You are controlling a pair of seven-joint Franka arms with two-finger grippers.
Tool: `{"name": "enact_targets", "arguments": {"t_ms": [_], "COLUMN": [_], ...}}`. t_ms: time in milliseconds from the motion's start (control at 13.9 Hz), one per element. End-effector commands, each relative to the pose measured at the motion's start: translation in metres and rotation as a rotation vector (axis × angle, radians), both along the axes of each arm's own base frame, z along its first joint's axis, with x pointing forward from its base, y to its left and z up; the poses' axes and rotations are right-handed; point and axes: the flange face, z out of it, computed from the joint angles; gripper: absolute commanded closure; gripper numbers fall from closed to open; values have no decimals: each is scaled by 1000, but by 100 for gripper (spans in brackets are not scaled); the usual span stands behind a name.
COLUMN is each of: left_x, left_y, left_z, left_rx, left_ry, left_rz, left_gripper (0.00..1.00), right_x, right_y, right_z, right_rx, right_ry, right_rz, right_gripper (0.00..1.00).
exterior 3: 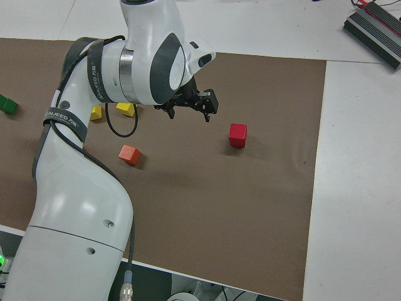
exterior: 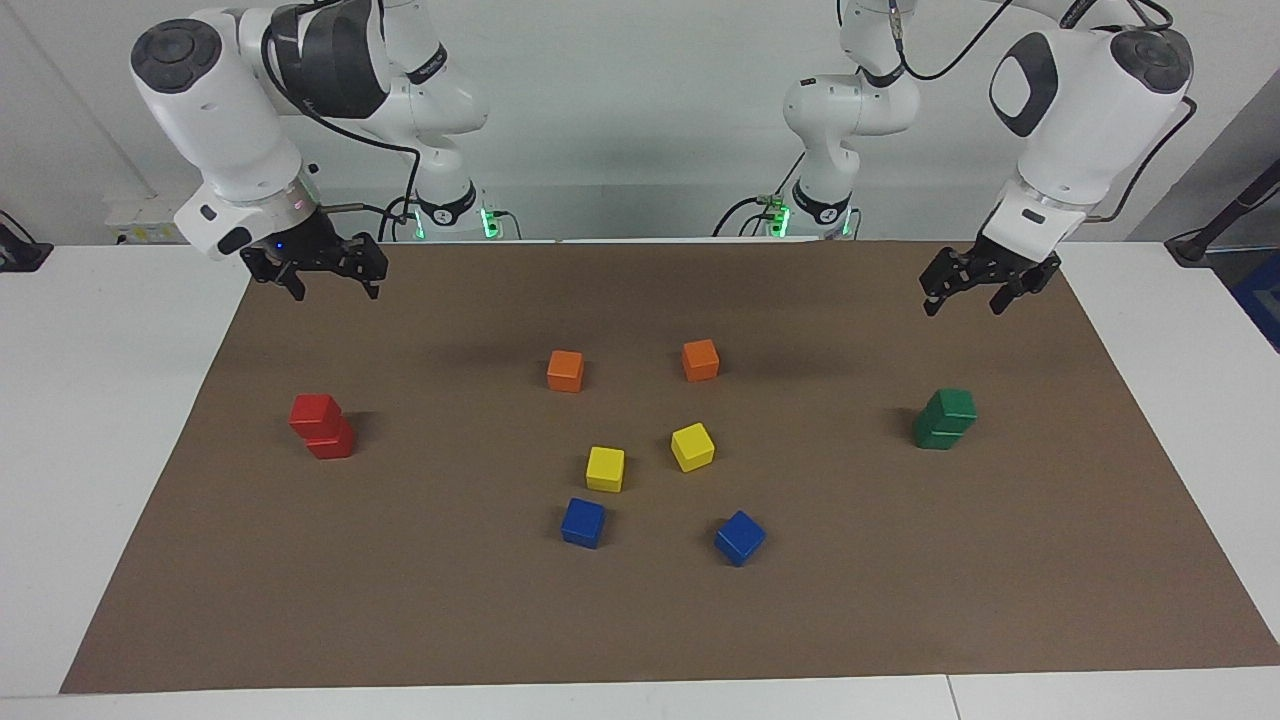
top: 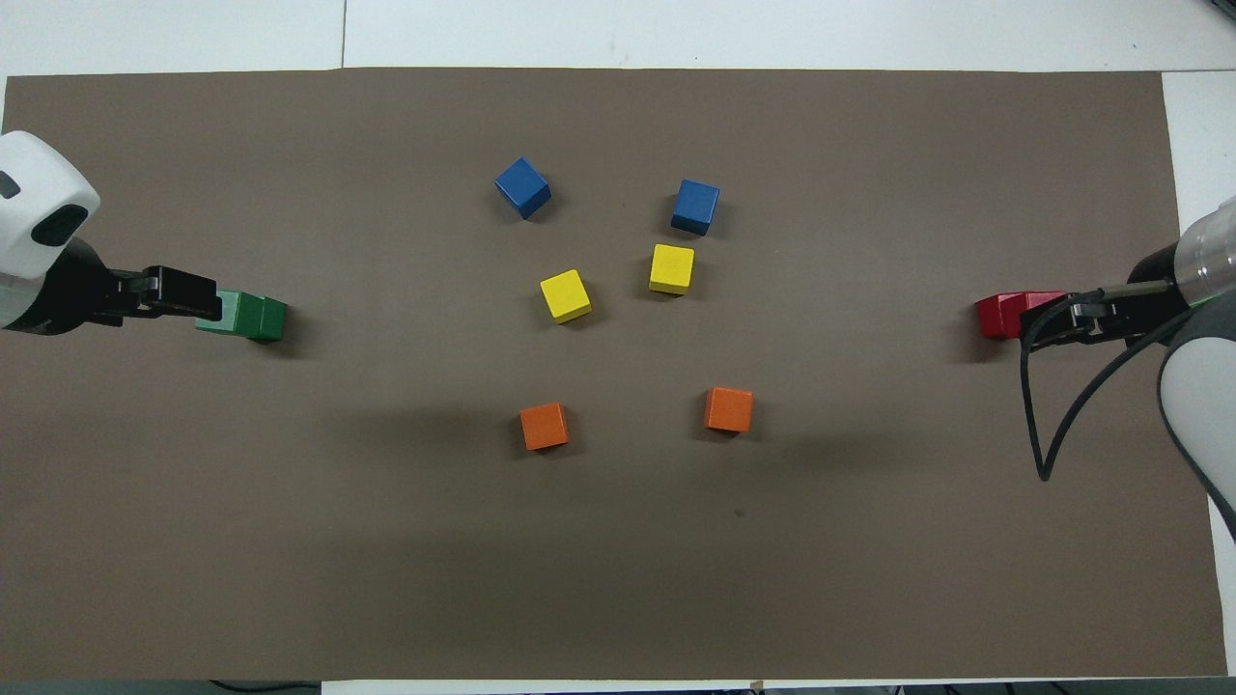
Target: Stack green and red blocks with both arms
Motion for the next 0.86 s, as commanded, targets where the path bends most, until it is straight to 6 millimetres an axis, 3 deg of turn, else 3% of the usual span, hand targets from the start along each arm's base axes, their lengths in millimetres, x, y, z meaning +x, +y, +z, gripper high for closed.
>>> {"name": "enact_targets", "arguments": {"t_ms": [0,216,793], "left_x": [-5,-5,-4], "left_y": [-3,-4,1], "left_z": [16,27,25], "left_rx": [32,31,30], "left_ry": [5,-6,-15], "left_rz": [-14,-16,1], "left_gripper": [0,0,0], "right_x": [0,0,0], "right_y": [-4,-8,-11], "right_z": [3,5,6], "right_rx": [-2,-2,-20], "right_ry": [8,7,2], "right_rz": [2,-6,-2], "right_gripper": [0,0,0]}}
